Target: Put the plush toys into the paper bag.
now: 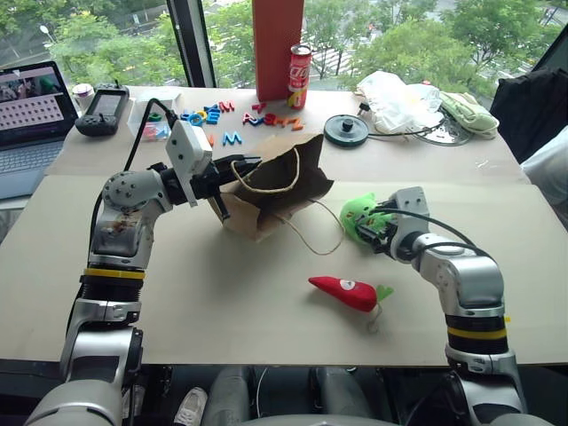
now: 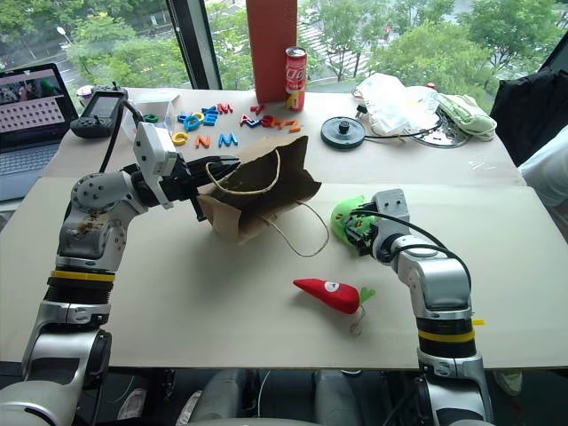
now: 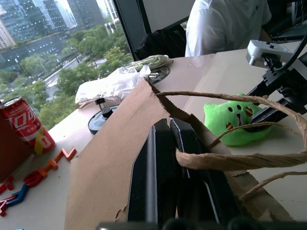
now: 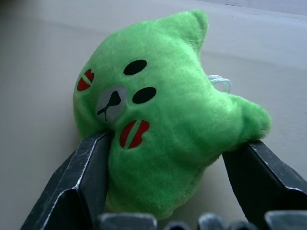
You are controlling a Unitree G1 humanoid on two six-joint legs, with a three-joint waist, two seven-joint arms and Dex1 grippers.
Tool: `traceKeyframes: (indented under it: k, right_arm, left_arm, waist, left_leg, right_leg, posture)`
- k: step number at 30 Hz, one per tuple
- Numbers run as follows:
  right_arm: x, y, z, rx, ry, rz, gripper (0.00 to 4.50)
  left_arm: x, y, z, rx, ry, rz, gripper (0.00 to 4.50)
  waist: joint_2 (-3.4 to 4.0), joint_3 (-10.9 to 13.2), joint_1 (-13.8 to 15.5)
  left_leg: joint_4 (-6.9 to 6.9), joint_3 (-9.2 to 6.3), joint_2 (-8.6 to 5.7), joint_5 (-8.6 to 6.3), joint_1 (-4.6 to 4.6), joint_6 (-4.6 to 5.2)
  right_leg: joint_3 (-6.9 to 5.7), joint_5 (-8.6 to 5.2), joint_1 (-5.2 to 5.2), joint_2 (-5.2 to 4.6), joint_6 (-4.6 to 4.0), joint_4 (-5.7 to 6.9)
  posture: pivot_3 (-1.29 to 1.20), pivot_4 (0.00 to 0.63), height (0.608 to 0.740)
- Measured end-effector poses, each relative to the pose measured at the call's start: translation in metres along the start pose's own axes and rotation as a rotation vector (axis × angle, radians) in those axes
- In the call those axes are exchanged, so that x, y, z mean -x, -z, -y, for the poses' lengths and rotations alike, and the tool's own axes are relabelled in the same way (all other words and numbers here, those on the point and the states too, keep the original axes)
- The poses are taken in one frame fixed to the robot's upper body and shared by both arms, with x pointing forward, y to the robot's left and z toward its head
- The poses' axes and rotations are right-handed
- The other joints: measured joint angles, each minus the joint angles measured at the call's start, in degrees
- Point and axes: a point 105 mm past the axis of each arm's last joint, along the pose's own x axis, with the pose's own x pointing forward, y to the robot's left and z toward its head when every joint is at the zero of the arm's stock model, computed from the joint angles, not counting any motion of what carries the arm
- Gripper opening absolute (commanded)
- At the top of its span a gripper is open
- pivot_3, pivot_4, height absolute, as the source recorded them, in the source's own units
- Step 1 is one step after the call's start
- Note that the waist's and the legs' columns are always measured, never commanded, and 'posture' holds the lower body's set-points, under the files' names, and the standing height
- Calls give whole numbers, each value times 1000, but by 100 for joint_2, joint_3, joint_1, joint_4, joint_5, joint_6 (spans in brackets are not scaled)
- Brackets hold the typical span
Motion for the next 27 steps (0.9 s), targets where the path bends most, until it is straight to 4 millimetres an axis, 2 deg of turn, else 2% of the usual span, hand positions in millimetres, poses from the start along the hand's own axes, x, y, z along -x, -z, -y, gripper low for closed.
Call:
traceKeyframes:
  k: [3,11,14,16,18,22,27]
  right_arm:
    - [1,-4,-5,-22,-20,25,1365]
    - [12,-16,5,-133,-25,95,1365]
    - [23,-36,8,-149,-35,161,1365]
    - [36,-56,5,-133,-65,220,1365]
    - [44,-66,0,-121,-96,245,1365]
    - [62,-80,-17,-52,-184,246,1365]
    - [62,-79,-61,19,-329,177,1365]
  left_arm:
    - [0,0,0,0,-1,0,0]
    - [0,0,0,-5,-2,2,0]
    - [0,0,-1,-6,-2,3,0]
    - [1,2,-1,0,-4,0,0]
    - [1,3,-1,2,-4,-1,0]
    - [1,3,-1,3,-4,-1,0]
    - [-2,3,1,9,0,8,0]
  waist:
    - [0,0,-1]
    - [1,1,10]
    - [2,1,9]
    - [2,1,8]
    - [2,2,5]
    - [2,1,8]
    - [2,1,-2]
  left_leg:
    - [0,-2,0,0,-1,0]
    - [-1,-2,-1,0,-3,0]
    - [-1,-5,0,0,-3,0]
    - [-3,-7,1,0,-3,0]
    - [-3,-9,2,0,-3,0]
    - [-4,-13,1,0,-3,0]
    - [-3,-17,2,0,-3,0]
  right_leg:
    - [0,0,-1,0,0,0]
    - [0,0,-2,-2,0,-2]
    - [1,0,-4,-2,0,-1]
    - [1,0,-4,0,0,-1]
    - [1,0,-5,1,0,-1]
    - [1,0,-4,0,0,-2]
    - [3,0,-5,2,0,-1]
  posture:
    - [0,150,739]
    - [0,150,739]
    - [0,150,739]
    - [0,150,739]
    - [0,150,739]
    - [0,150,739]
    - [0,150,739]
